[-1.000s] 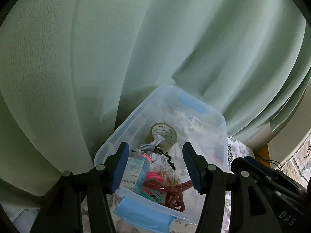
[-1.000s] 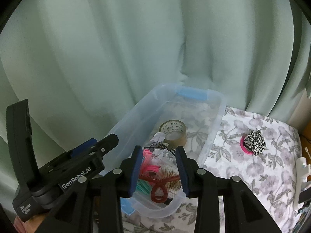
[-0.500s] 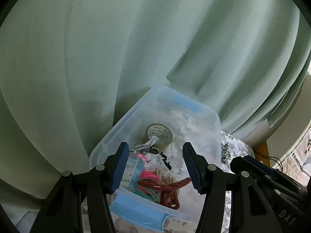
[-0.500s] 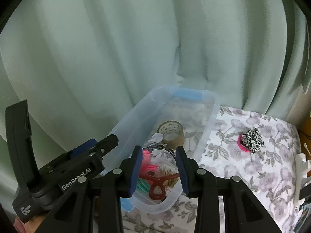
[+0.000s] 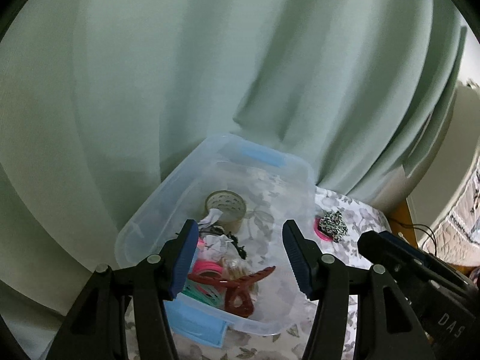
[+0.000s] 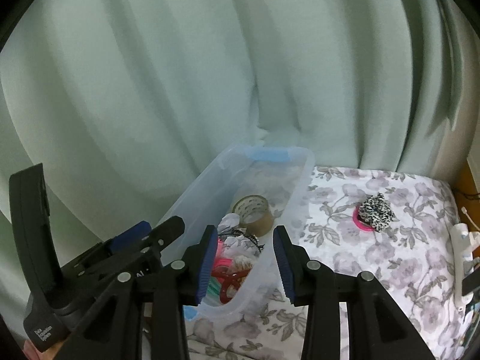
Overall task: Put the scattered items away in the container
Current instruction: 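Move both open tools toward the scrunchie and pink pagoda coaster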
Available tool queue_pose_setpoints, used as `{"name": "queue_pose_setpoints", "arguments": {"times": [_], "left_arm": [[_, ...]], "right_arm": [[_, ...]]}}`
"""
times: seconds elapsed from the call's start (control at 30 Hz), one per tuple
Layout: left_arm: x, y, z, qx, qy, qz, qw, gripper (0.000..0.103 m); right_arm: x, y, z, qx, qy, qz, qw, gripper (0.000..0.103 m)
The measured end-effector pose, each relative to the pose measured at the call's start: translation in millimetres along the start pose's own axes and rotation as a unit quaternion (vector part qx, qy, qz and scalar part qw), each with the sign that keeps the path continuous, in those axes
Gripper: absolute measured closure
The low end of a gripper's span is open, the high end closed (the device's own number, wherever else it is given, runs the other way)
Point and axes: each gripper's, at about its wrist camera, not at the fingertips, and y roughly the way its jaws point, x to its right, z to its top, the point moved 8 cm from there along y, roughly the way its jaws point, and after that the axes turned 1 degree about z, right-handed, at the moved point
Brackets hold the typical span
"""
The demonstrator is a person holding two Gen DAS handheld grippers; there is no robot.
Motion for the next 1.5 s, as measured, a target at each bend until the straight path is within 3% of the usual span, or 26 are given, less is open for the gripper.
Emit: {"name": "queue_pose_setpoints", "arguments": {"times": [0.57,0.7,1.03,1.5], "left_arm": [[102,0,-17,-0.012,0.102,-0.016,0.9945,0.043],[120,3,-25,-0.019,0.122,-0.018,0.9922,0.043],[141,16,-39,-0.038,0.149,-0.017,0.9880,0.043],[160,57,-62,-0.083,0.165,-0.014,0.9827,0.043]], "right_arm": [[98,-57,-8,0.055,0.108,-0.004,0.993,0.060],[122,-66,-12,0.064,0.122,-0.028,0.990,0.060],[170,-71,-21,0.078,0.154,-0.065,0.983,0.061],[217,-47,-41,0.051,0.187,-0.081,0.978,0.061]]}}
